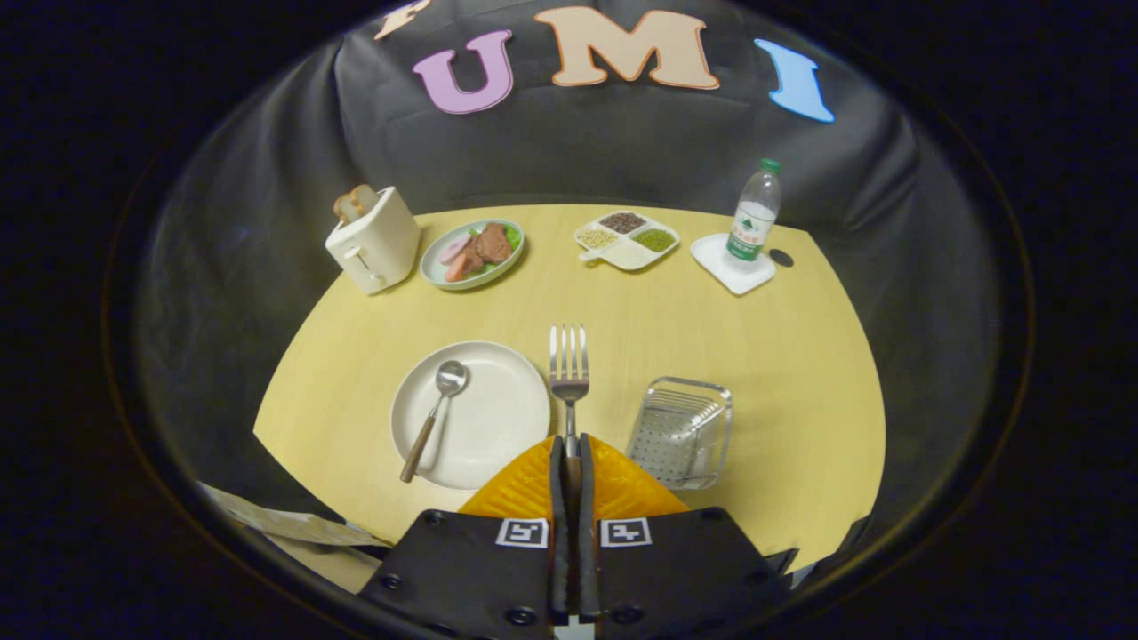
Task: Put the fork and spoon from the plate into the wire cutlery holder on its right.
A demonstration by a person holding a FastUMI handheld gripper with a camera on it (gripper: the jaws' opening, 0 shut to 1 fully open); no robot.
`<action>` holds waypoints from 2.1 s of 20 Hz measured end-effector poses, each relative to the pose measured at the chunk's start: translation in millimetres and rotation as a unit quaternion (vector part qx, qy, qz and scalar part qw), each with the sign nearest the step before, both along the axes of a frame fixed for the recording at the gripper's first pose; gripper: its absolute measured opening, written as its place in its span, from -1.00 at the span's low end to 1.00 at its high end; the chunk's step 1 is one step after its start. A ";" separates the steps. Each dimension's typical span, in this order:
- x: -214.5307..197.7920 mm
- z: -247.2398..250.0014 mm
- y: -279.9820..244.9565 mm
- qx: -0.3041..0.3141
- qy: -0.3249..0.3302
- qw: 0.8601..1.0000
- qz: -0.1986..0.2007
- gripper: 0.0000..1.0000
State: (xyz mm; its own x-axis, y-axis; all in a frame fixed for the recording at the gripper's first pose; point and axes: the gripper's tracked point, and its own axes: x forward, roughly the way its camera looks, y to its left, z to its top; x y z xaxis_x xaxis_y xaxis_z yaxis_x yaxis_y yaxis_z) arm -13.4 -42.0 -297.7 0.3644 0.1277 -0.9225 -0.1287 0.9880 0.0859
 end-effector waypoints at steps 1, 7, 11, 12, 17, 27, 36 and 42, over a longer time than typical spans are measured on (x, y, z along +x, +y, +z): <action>-1.4 1.4 -8.2 -0.004 0.001 1.000 -0.009 -0.85; -20.2 -4.3 -44.9 -0.025 0.031 0.999 -0.038 -0.84; -34.6 -15.3 -54.4 -0.036 0.060 0.996 -0.046 -0.84; -36.1 -17.1 -55.6 -0.037 0.066 0.996 -0.049 -0.84; -33.9 -27.1 -62.0 -0.043 0.082 0.994 -0.060 -0.81; -21.0 -22.4 -52.7 -0.025 0.061 0.996 -0.067 -0.33; 28.5 11.7 -1.0 -0.006 -0.129 0.991 -0.040 0.99; 31.3 7.5 59.2 0.023 -0.176 0.984 0.005 0.99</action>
State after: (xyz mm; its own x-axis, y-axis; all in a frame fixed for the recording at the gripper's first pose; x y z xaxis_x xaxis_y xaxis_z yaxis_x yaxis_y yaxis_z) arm 17.9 17.2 -290.2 0.6592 0.1710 -0.7323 -0.1674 0.9827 0.0788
